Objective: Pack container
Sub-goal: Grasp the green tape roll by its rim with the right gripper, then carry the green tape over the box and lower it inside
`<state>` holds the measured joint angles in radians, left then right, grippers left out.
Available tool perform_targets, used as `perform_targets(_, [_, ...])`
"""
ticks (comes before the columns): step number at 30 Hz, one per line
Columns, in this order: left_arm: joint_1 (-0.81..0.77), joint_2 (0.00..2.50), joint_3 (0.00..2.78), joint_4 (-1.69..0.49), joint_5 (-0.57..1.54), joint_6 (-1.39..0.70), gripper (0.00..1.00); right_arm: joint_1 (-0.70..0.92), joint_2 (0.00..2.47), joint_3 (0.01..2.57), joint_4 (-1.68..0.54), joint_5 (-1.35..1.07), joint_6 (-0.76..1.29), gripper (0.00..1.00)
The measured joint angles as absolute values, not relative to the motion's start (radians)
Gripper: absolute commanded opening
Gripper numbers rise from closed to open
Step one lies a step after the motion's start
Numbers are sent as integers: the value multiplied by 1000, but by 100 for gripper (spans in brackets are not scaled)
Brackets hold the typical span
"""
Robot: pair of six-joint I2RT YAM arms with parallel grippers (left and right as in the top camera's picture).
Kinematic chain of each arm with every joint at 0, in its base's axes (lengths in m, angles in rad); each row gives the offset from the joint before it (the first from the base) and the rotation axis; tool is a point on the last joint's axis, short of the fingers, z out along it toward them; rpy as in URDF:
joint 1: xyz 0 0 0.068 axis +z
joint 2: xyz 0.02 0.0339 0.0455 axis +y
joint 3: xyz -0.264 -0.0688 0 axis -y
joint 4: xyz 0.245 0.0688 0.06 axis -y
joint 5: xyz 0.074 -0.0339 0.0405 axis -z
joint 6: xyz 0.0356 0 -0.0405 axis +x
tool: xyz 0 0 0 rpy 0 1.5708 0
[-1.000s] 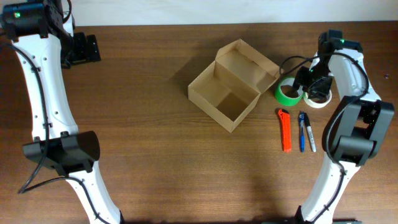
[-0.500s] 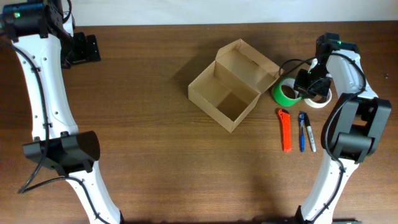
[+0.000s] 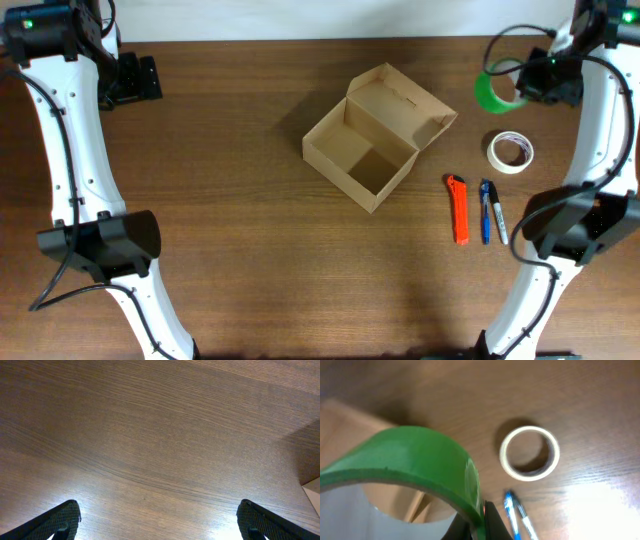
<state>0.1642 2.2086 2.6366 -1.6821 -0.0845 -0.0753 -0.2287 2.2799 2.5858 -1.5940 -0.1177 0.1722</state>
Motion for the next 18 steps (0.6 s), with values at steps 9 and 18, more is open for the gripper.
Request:
perform_targets(9, [164, 2209, 2637, -1682, -84, -76, 100, 155, 2249, 2737, -1690, -117, 56, 4])
perform_targets(18, [164, 2209, 2637, -1682, -84, -75, 100, 404, 2277, 2712, -1562, -23, 22, 4])
